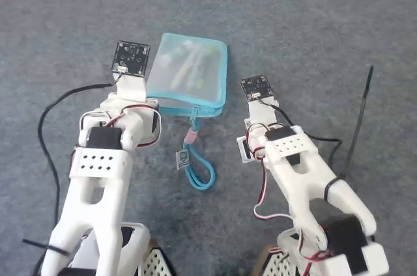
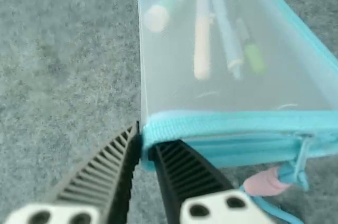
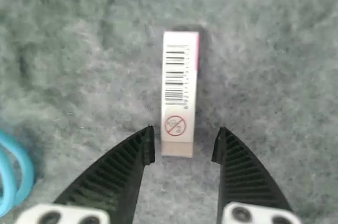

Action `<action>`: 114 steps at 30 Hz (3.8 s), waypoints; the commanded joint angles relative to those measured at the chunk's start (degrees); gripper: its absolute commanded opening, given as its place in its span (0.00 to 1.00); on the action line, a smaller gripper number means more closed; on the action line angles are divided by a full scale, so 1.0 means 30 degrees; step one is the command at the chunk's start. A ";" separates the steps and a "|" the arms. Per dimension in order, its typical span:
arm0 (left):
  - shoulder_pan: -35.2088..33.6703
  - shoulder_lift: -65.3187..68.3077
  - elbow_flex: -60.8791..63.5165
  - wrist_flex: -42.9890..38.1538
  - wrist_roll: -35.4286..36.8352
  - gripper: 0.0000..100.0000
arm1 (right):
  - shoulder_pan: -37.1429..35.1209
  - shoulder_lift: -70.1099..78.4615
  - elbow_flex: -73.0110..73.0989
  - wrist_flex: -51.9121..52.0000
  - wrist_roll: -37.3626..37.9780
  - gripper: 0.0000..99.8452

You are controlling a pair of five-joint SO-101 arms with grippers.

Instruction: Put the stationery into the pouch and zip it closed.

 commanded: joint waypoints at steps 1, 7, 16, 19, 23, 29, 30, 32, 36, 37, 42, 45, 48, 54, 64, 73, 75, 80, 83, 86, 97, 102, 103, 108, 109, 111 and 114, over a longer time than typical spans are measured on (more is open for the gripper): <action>-0.0176 -0.1026 -0.0249 -0.0762 0.0264 0.01 | 0.0103 0.0220 -0.0996 -0.0484 -0.0147 0.14; -0.0176 -0.1026 -0.0249 -0.0762 0.0322 0.01 | 0.0220 0.0249 -0.1026 -0.0278 -0.0117 0.01; 0.2344 -0.0908 0.0982 -0.2637 0.1260 0.01 | 0.4205 -0.6344 -0.3604 0.7634 0.1612 0.01; 0.3223 -0.0879 0.1919 -0.4308 0.1612 0.01 | 0.4703 -0.9890 -0.4571 1.0330 0.2930 0.01; 0.3839 -0.0879 0.2740 -0.5949 0.1993 0.01 | 0.3414 -1.2762 -0.6623 1.3905 0.4454 0.01; 0.4601 -0.0879 0.4059 -0.8410 0.1993 0.01 | -0.2212 -1.1912 -0.9172 1.6278 0.4982 0.01; 0.4601 -0.0879 0.4176 -0.8645 0.1993 0.01 | -0.3150 -1.1414 -0.9289 1.6278 0.4982 0.01; 0.4571 -0.0879 0.4234 -0.8733 0.1993 0.01 | -0.4527 -1.0212 -0.9407 1.6073 0.4982 0.01; 0.4630 -0.0908 0.4264 -0.8674 0.1993 0.01 | -0.4791 -0.7546 -0.9700 1.4608 0.4571 0.01; 0.4630 -0.0908 0.4322 -0.8703 0.1993 0.01 | -0.4821 -0.6872 -0.9963 1.4462 0.4571 0.01; 0.4484 -0.0996 0.4322 -0.8703 0.1993 0.01 | -0.4996 -0.3707 -1.2308 1.4813 0.3839 0.01; 0.4601 -0.0996 0.4322 -0.8674 0.1993 0.01 | -0.4850 -0.1597 -1.4271 1.5487 0.2725 0.01; 0.4601 -0.0996 0.4322 -0.8674 0.1993 0.01 | -0.4410 0.0425 -1.6293 1.5634 0.1934 0.01; 0.4484 -0.1026 0.4322 -0.8674 0.1993 0.01 | -0.4176 0.3619 -1.9810 1.7099 0.1465 0.01; 0.4630 -0.1026 0.4527 -0.8703 0.1905 0.01 | -0.3912 0.6110 -2.3355 1.7597 -0.1026 0.01; 0.4630 -0.1055 0.4527 -0.8674 0.1905 0.01 | -0.3326 0.6784 -2.3531 1.5341 -0.1260 0.18; 0.4630 -0.1055 0.4527 -0.8674 0.1905 0.01 | -0.3326 0.6755 -2.3531 1.4813 -0.1260 0.22; 0.4630 -0.1055 0.4527 -0.8674 0.1905 0.01 | -0.3297 0.6755 -2.3531 1.3846 -0.1260 0.22; 0.4630 -0.1055 0.4557 -0.8674 0.1875 0.01 | -0.3297 0.6755 -2.3502 1.4139 -0.1201 0.22; 0.4542 -0.1055 0.4762 -0.8703 0.1875 0.01 | -0.2505 0.6491 -2.3473 1.5897 -0.0850 0.16; 0.3223 -0.1055 0.4762 -0.8733 0.1993 0.01 | -0.4557 -0.4176 -0.8967 1.2000 0.4249 0.16; 0.2491 -0.1055 0.4733 -0.8674 0.2022 0.01 | -0.4996 -0.6374 -0.3223 0.7868 0.4190 0.17; 0.1993 -0.1055 0.4703 -0.8733 0.2344 0.01 | -0.5084 -0.6374 -0.2696 0.7546 0.4190 0.17; -0.0059 -0.1055 0.4117 -0.8674 0.2989 0.01 | -0.6374 -0.6374 -0.1553 0.6491 0.3341 0.17; -0.0234 -0.1055 0.4117 -0.8703 0.2989 0.01 | -0.6637 -0.6315 -0.1495 0.6315 0.3077 0.17; -0.0498 -0.1055 0.4117 -0.8703 0.2989 0.01 | -0.7018 -0.5817 -0.1495 0.6286 0.2842 0.17; -0.0557 -0.1055 0.4117 -0.8703 0.2960 0.01 | -0.6960 -0.4322 -0.1495 0.5758 0.2842 0.17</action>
